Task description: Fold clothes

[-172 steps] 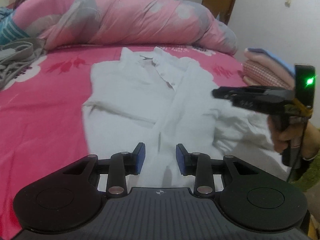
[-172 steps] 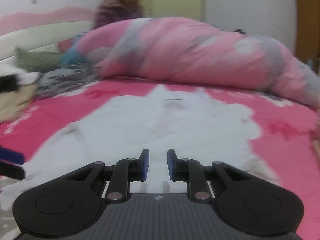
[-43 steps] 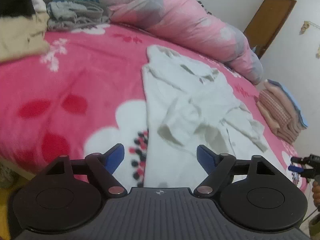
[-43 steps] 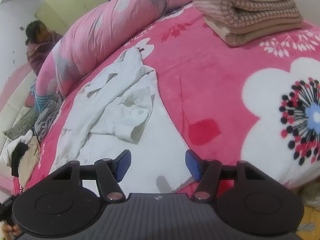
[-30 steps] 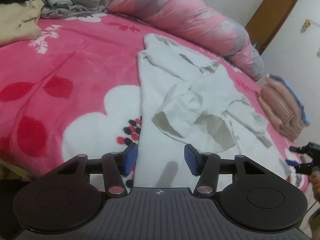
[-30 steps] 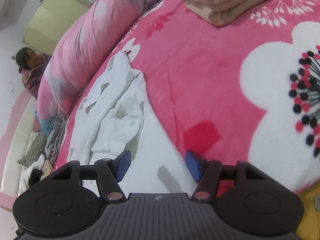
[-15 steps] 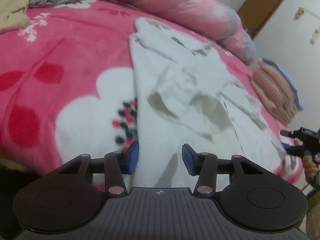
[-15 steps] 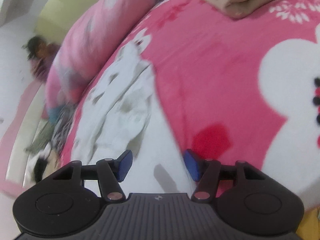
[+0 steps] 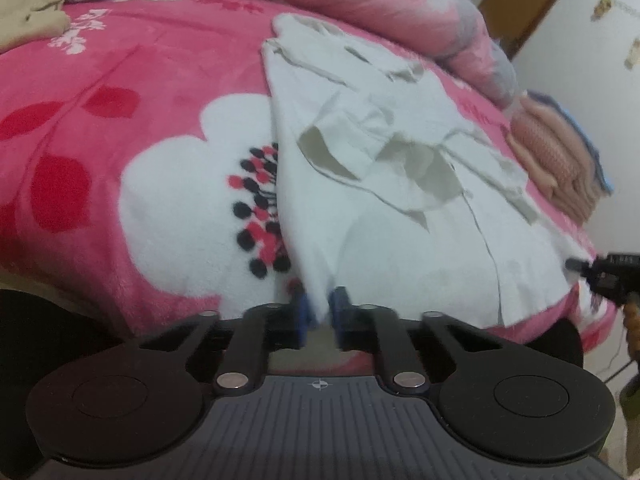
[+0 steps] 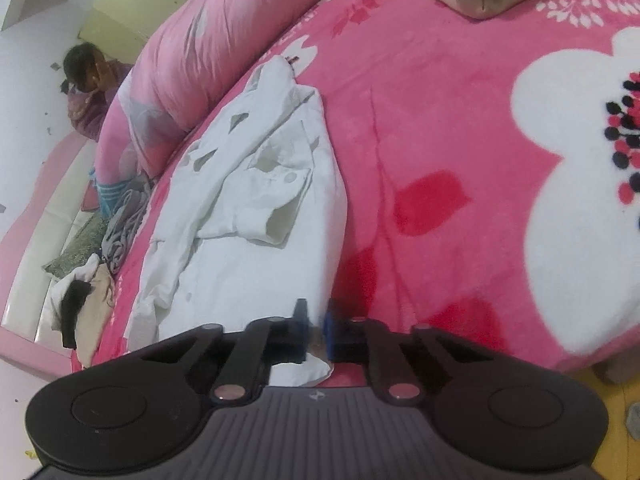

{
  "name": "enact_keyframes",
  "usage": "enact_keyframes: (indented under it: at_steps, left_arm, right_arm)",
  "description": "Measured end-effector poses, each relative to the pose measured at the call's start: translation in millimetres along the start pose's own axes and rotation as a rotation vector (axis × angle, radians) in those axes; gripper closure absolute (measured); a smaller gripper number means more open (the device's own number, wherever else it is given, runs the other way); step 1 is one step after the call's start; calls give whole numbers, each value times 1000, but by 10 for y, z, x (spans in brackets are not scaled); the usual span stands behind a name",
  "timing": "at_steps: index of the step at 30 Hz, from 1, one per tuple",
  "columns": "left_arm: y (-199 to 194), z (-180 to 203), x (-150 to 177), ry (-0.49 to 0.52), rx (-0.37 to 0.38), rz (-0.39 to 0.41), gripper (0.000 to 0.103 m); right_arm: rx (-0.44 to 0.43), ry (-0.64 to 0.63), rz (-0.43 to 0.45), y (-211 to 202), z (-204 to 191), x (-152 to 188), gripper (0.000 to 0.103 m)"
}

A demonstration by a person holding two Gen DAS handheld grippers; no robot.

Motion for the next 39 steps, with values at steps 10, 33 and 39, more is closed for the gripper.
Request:
enact_keyframes:
  at_steps: [10,33,39]
  left_arm:
    - [-387,69,-422,-98,142,149,102]
    - [296,-112,-2509,-123,135,436,102]
    - [1287,-519,-3328,-192,86,411,102]
  right_arm:
    - [-117,4,157,-319,-284,-218,101]
    - [-190,-103,209,713,-1082,-2069,101]
    - [-171,-38,210,1648,-984,-2938,101]
Point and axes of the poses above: each gripper's, at about its wrist camera, not at the fingertips, and y roughly the way its jaws point, z to its right, x to its underside, the point moved 4 cm from there along y, roughly the way its jaws point, and after that the axes turned 3 degrees about y, right-handed, at the moved point
